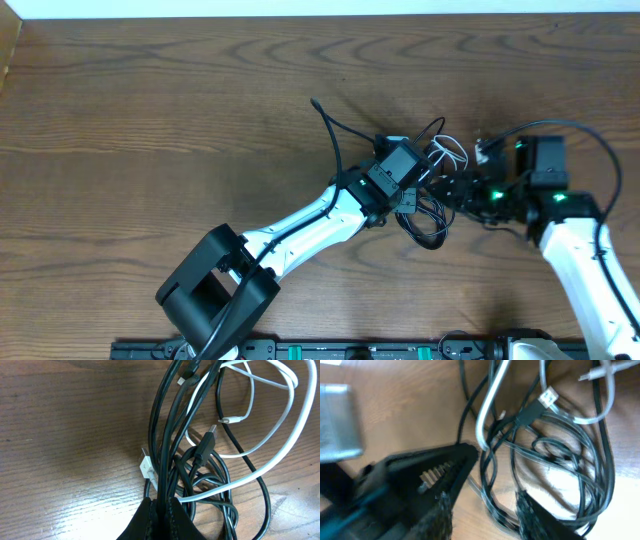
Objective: Untangle cables
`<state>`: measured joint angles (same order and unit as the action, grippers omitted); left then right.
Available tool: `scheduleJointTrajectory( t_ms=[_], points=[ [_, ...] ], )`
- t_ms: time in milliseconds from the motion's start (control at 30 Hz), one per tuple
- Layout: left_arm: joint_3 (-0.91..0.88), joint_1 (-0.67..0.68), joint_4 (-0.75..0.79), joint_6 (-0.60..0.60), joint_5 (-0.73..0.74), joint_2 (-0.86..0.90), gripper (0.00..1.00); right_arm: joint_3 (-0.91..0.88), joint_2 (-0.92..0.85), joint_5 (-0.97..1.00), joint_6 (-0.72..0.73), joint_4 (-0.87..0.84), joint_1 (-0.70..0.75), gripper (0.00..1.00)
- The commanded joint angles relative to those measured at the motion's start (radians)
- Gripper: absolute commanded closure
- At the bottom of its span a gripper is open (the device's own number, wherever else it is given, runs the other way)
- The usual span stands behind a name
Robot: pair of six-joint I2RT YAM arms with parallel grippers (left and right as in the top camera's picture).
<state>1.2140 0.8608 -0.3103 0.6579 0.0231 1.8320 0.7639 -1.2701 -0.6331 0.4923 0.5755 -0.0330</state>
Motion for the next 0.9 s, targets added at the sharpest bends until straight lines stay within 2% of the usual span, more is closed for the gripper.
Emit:
scheduleJointTrajectory(
  t_ms=[0,133,367,600,767,867],
  points=[
    [-0.004,-0.002,-0.003,0.013,-0.005,-0.003,0.92,-0.032,0.0,0.113,0.137,-0.077,-0.021,0.55],
    [-0.004,-0.002,-0.004,0.013,-0.005,-0.005,0.92,-0.032,-0.005,0.18,0.161,-0.117,-0.029,0.54],
    [-0.004,-0.002,-0.003,0.013,-0.005,-0.005,0.93,-0.033,-0.114,0.148,0.196,-0.255,-0.08,0.6],
    [-0.004,-0.002,-0.004,0.013,-0.005,-0.005,0.92,-0.032,-0.167,0.077,0.195,-0.338,-0.091,0.73],
    [-0.004,-0.002,-0.004,0.013,-0.005,-0.005,0.92,-0.032,-0.167,0.019,0.195,-0.348,-0.09,0.75],
    [-0.004,-0.002,-0.004,0.013,-0.005,-0.005,0.92,-0.032,-0.17,-0.009,0.195,-0.345,-0.09,0.82]
  ],
)
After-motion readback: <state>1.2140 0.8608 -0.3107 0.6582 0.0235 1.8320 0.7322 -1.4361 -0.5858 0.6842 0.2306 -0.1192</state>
